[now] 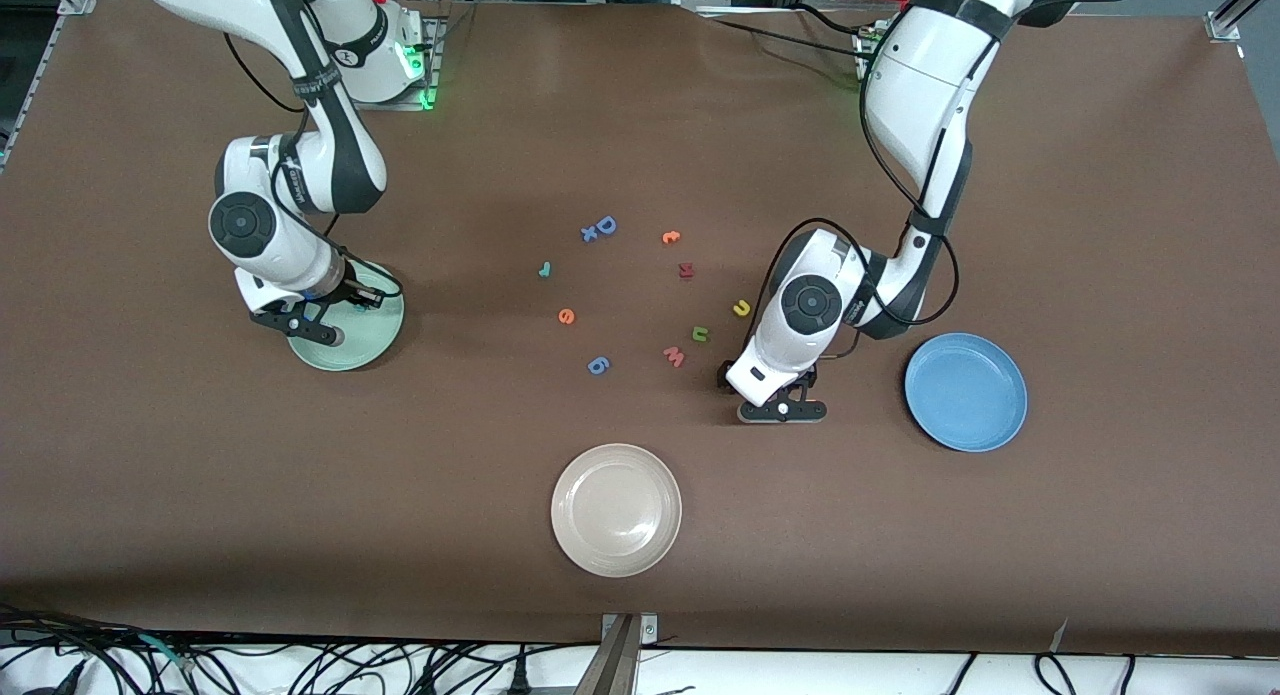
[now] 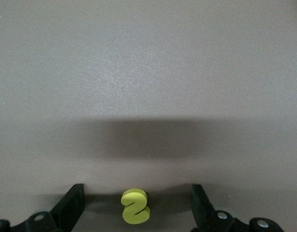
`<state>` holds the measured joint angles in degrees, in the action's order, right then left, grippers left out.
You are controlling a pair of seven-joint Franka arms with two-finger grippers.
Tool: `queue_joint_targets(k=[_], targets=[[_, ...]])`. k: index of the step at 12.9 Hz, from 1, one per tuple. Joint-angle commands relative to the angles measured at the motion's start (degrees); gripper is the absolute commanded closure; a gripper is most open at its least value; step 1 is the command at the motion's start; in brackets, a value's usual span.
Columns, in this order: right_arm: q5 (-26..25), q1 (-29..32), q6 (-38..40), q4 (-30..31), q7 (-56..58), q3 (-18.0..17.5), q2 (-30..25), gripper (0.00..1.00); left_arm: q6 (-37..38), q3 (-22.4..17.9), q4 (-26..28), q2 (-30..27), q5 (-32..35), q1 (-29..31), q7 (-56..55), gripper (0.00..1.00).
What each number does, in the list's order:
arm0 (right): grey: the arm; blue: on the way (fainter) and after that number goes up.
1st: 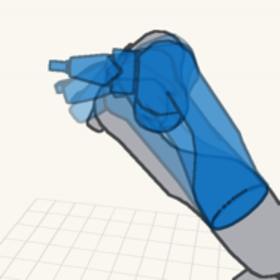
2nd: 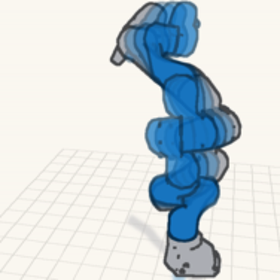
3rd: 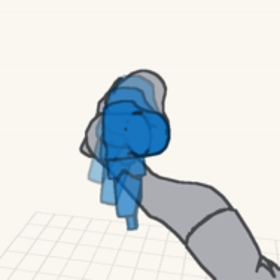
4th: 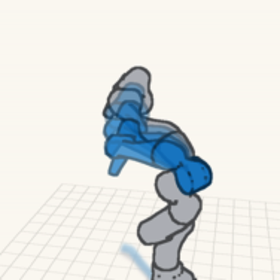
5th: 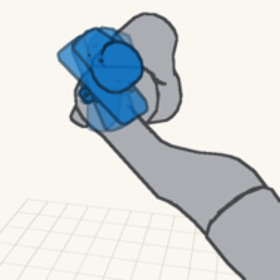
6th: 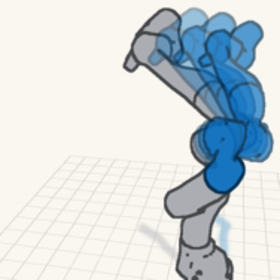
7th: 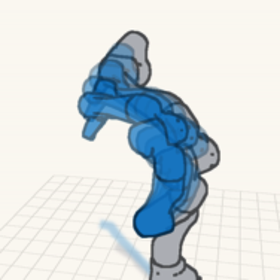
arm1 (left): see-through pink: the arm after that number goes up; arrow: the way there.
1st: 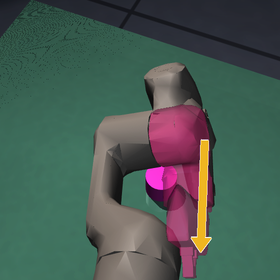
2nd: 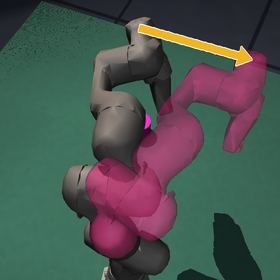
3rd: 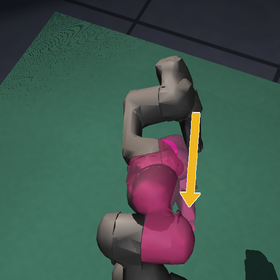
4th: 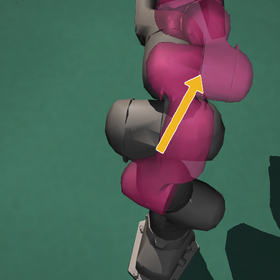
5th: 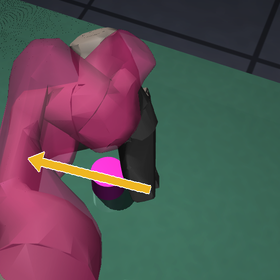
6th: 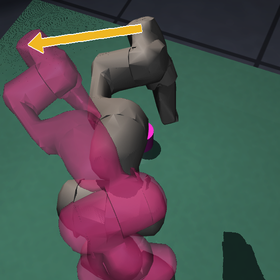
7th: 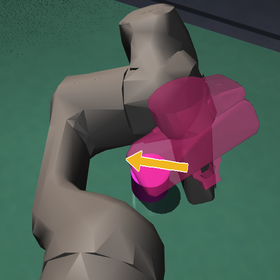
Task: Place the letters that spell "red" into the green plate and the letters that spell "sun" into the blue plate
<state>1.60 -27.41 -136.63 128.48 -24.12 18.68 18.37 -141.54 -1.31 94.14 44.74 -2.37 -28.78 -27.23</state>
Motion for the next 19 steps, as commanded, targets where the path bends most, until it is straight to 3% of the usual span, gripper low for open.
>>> queue_joint_targets(k=[1, 2, 6, 9, 12, 15, 19], targets=[[0.59, 0.43, -0.30, -0.33, 1.19, -0.13, 1.41, 0.11, 0.47, -0.62, 1.75, -1.58, 1.05, -0.57, 1.31, 0.08], [0.60, 0.51, -0.22, -0.33, 1.19, -0.05, 1.15, 0.03, 1.00, -0.62, 1.75, -1.58, 1.05, -0.57, 1.31, 0.12], [1.21, -0.18, 3.45, -1.82, -1.26, -0.74, -1.75, 0.02, 1.09, -0.62, 1.66, -1.58, 0.97, -0.57, 1.13, 0.31], [1.30, -0.45, 5.06, -2.79, -11.87, -6.87, -2.37, 0.03, 1.88, -0.62, 1.75, -1.58, 1.05, -0.57, 0.96, 0.49], [1.30, -0.54, 1.03, -4.55, -24.09, -13.56, -1.15, 0.04, 2.85, -0.62, 1.75, -1.58, 0.97, -0.92, 0.69, 0.69], [1.21, -2.46, -5.29, -9.02, -37.18, -18.58, 3.85, 0.04, 2.85, -0.62, 1.75, -1.58, 0.97, -1.01, 0.34, 0.81], [1.04, -7.74, -6.19, -19.30, -46.53, -18.59, 13.17, 0.12, 5.99, -0.79, 0.88, -2.28, 0.97, -0.66, -0.01, 0.92]])
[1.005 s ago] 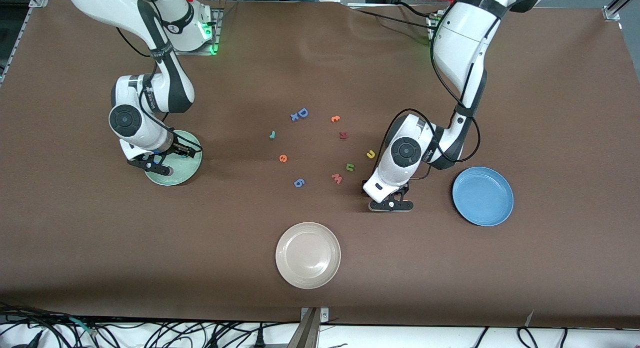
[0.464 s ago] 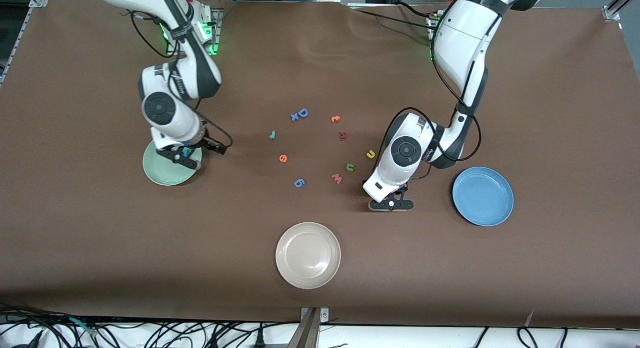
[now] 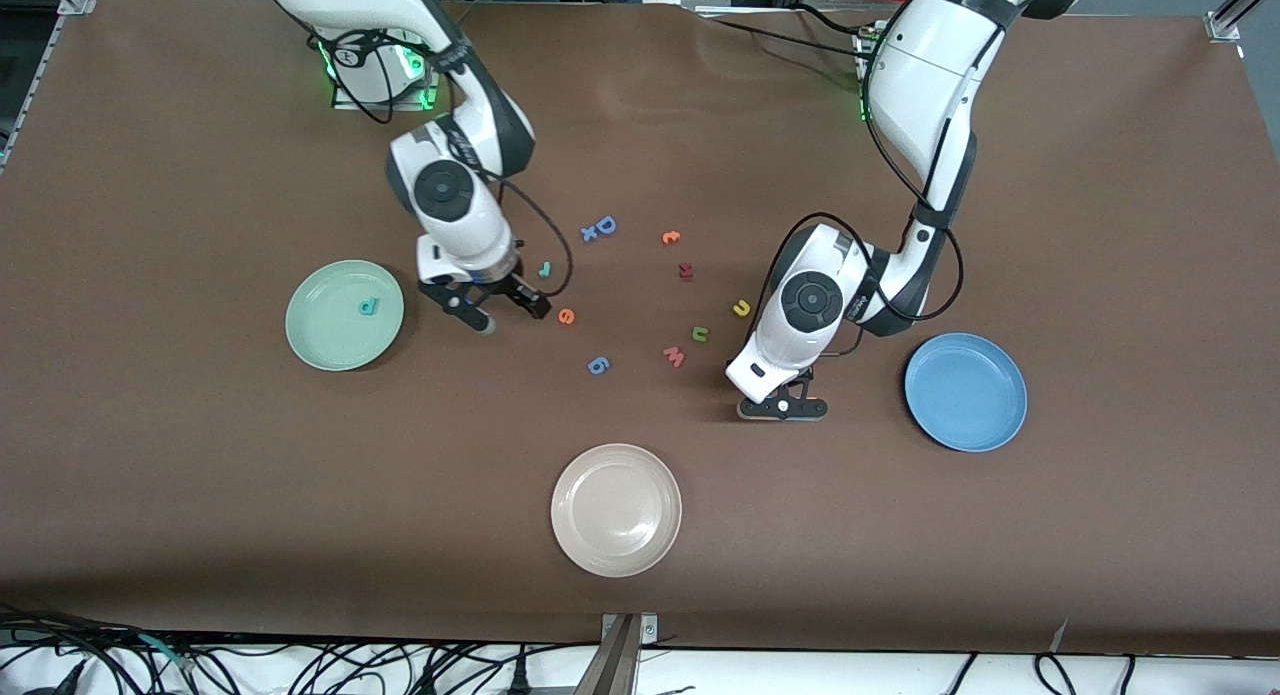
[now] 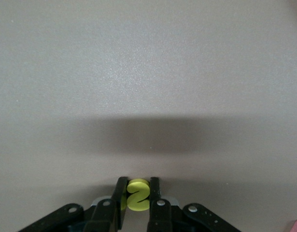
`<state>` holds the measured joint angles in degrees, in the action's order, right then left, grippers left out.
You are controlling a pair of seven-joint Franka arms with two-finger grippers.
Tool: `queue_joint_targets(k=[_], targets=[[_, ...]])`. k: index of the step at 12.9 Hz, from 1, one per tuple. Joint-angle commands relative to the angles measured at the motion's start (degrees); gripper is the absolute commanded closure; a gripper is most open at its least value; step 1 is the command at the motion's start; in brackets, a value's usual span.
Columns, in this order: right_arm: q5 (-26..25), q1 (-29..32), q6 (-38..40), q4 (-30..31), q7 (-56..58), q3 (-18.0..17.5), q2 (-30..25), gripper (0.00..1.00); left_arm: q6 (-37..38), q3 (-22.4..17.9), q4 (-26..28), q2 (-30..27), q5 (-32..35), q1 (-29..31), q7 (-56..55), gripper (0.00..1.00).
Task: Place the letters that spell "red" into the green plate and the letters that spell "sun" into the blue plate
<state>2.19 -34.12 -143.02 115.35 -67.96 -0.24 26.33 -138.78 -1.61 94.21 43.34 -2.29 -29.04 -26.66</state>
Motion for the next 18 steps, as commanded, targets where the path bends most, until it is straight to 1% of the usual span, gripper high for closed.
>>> queue_joint_targets(k=[1, 2, 6, 9, 10, 11, 12, 13, 14, 15, 16, 17, 18], targets=[[0.36, -1.29, 0.11, -7.49, -2.88, 0.25, 6.35, 0.20, 6.21, -0.76, 0.54, -2.02, 0.97, 0.03, -0.06, 0.92], [0.10, -1.65, 0.11, -8.81, -2.97, 0.24, 7.58, 0.24, 8.24, -0.93, 0.54, -3.25, 0.97, 0.81, 1.51, 0.91], [-0.08, -3.32, -1.64, -9.97, -3.67, 0.33, 10.49, 0.24, 18.70, -1.02, -1.74, -6.69, 0.97, 7.66, 14.15, 0.91], [-0.08, -4.54, -1.65, -9.97, -3.76, 0.33, 11.37, 0.25, 24.42, -1.02, -1.92, -9.59, 0.97, 13.72, 26.62, 0.91], [-0.08, -4.72, -1.65, -9.97, -3.76, 0.33, 11.81, 0.31, 25.74, -1.11, -1.83, -10.29, 0.97, 15.92, 30.93, 0.91], [-0.16, -4.73, -1.56, -9.97, -3.68, 0.33, 11.81, 0.41, 26.28, -1.11, -1.83, -10.47, 0.97, 18.11, 34.97, 0.90], [-0.16, -4.55, -1.30, -9.88, -3.67, 0.33, 11.81, 0.64, 26.46, -1.11, -1.75, -10.47, 0.97, 19.70, 38.67, 0.90], [-0.16, -4.55, -1.30, -9.88, -3.67, 0.42, 11.72, 0.79, 26.46, -1.11, -1.75, -10.39, 0.97, 21.55, 41.49, 0.90], [-0.16, -4.55, -1.30, -9.88, -3.67, 0.42, 11.64, 0.89, 26.02, -1.11, -1.83, -10.30, 0.97, 22.70, 43.34, 0.90], [-0.16, -4.46, -1.12, -9.88, -3.50, 0.59, 11.37, 0.91, 25.24, -1.02, -1.83, -9.69, 0.97, 23.58, 43.97, 0.84], [-0.16, -4.29, -0.34, -9.88, -3.32, 0.68, 11.02, 0.91, 24.36, -1.02, -1.92, -9.25, 1.06, 24.54, 44.15, 0.43], [-0.16, -4.20, 0.80, -9.97, -3.15, 1.29, 10.15, 0.91, 24.00, -0.93, -1.92, -9.24, 1.06, 25.16, 44.15, 0.05], [-0.16, -4.20, 2.20, -9.97, -2.71, 2.00, 8.92, 0.93, 24.00, -0.93, -2.01, -9.33, 0.89, 25.25, 44.15, 0.00]])
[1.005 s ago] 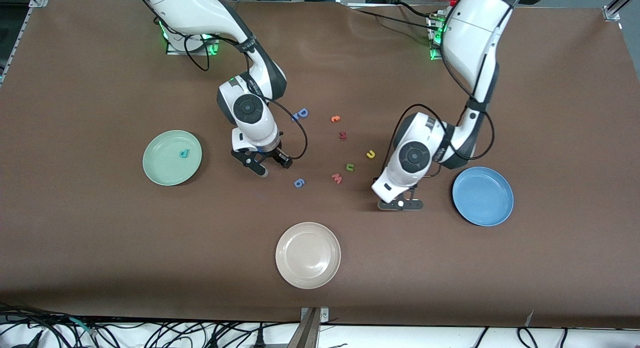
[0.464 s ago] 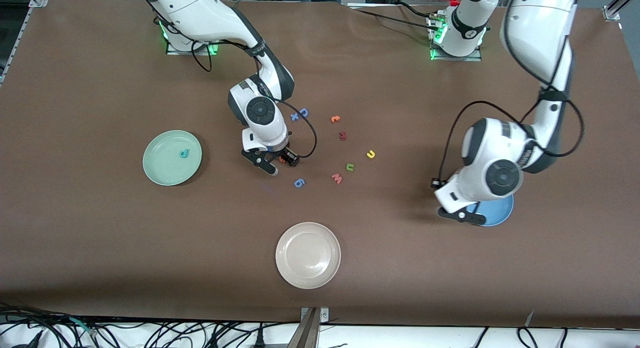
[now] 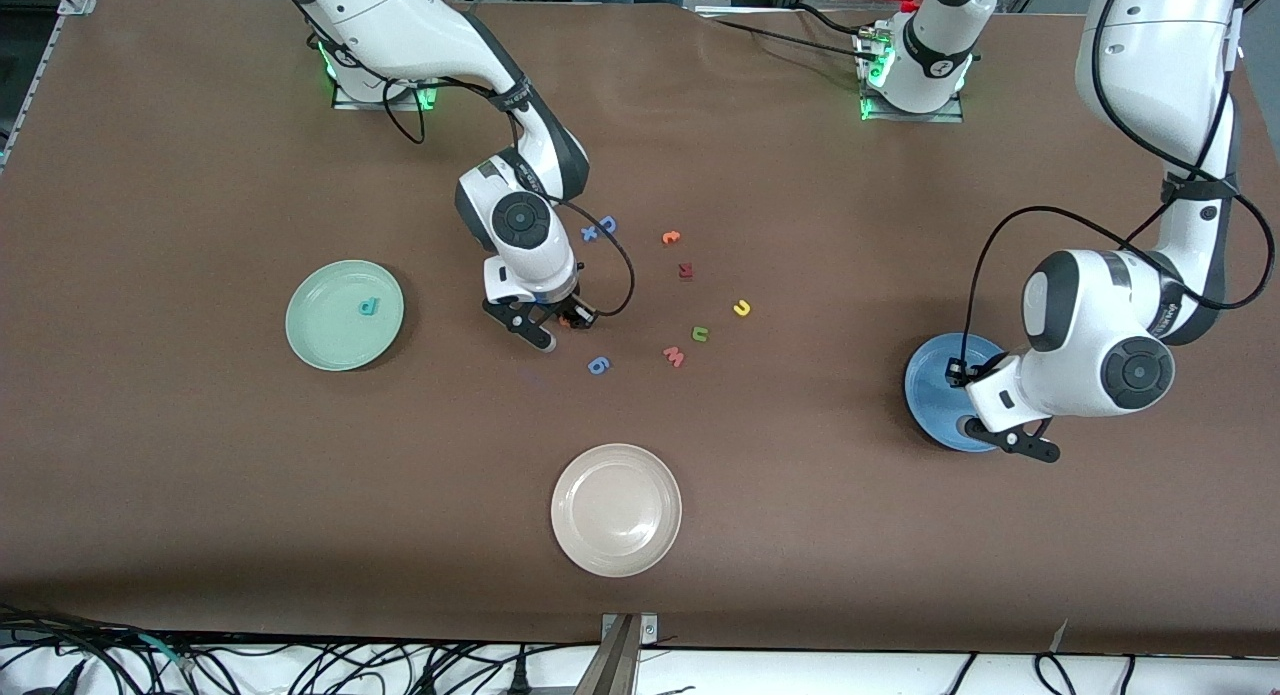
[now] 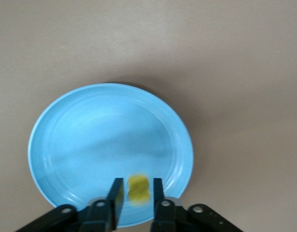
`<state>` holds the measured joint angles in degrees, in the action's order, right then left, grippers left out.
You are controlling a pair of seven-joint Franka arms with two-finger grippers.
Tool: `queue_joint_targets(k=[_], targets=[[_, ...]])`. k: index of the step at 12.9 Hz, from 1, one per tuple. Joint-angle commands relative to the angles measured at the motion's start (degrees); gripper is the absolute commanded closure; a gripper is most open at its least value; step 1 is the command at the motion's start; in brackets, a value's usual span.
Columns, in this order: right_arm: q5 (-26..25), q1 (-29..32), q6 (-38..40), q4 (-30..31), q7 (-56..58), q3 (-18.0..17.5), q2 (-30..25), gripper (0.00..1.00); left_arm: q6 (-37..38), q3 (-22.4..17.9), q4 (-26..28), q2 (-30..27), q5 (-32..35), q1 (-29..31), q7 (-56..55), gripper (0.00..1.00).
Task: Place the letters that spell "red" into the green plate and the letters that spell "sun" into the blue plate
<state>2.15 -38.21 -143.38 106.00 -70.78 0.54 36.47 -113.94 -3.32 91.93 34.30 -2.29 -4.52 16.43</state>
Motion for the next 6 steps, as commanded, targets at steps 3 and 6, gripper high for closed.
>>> queue_joint_targets(k=[3, 6], targets=[[-0.31, -0.02, 11.07, -0.53, 2.47, 5.15, -5.78, 0.94, -0.40, 0.94, 0.35, -0.72, 0.18, 1.36, 0.27, 0.00], [-0.04, -0.02, 21.89, -0.18, 13.01, 11.39, -9.39, 0.94, -0.05, 2.34, 0.70, -0.90, -0.08, 0.05, -6.12, 0.00]])
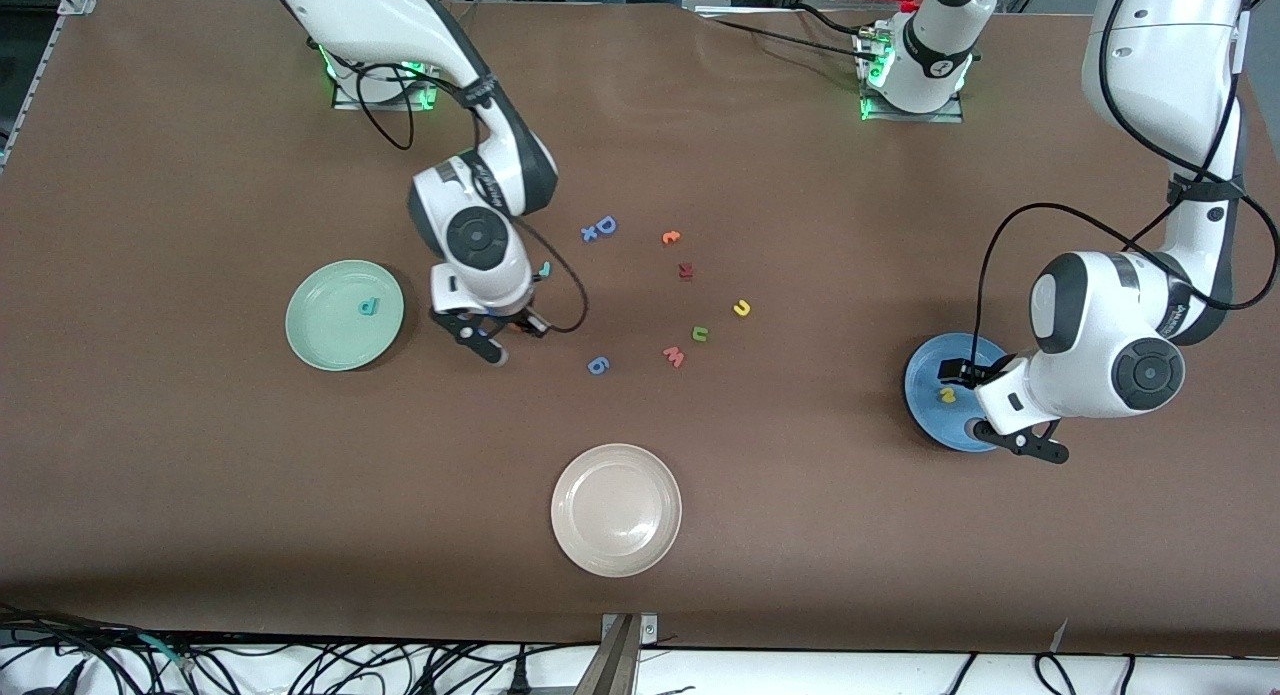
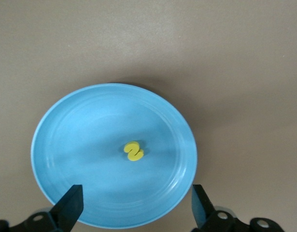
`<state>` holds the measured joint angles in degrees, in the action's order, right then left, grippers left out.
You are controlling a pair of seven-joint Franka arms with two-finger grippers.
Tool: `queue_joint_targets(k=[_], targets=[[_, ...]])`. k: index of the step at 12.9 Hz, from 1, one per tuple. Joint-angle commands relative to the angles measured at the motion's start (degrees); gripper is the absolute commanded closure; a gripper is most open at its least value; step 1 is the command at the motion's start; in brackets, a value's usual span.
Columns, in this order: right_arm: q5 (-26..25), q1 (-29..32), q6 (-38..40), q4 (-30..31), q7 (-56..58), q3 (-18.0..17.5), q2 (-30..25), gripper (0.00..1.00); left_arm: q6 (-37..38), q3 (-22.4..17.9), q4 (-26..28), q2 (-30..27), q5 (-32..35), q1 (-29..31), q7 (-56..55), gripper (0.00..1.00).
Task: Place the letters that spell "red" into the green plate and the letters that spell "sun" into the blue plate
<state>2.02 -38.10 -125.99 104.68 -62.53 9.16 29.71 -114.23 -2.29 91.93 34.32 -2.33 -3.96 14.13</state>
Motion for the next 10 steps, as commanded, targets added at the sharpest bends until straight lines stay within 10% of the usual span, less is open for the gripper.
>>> queue_joint_targets(k=[1, 6, 10], targets=[[0.00, -0.13, 6.52, 1.49, 7.92, 5.23, -2.90, 0.94, 0.23, 2.37, 1.06, -0.92, -0.04, -0.52, -6.28, 0.00], [0.70, 0.04, 9.88, 6.06, 29.27, 17.37, -3.61, 0.94, 0.23, 9.30, 1.50, -1.19, -0.13, -0.52, -23.67, 0.00], [0.88, 5.40, 9.27, 7.29, 34.57, 17.91, -1.50, 0.92, -0.29, 14.40, 2.72, -1.54, 0.22, -0.52, -31.95, 0.00]])
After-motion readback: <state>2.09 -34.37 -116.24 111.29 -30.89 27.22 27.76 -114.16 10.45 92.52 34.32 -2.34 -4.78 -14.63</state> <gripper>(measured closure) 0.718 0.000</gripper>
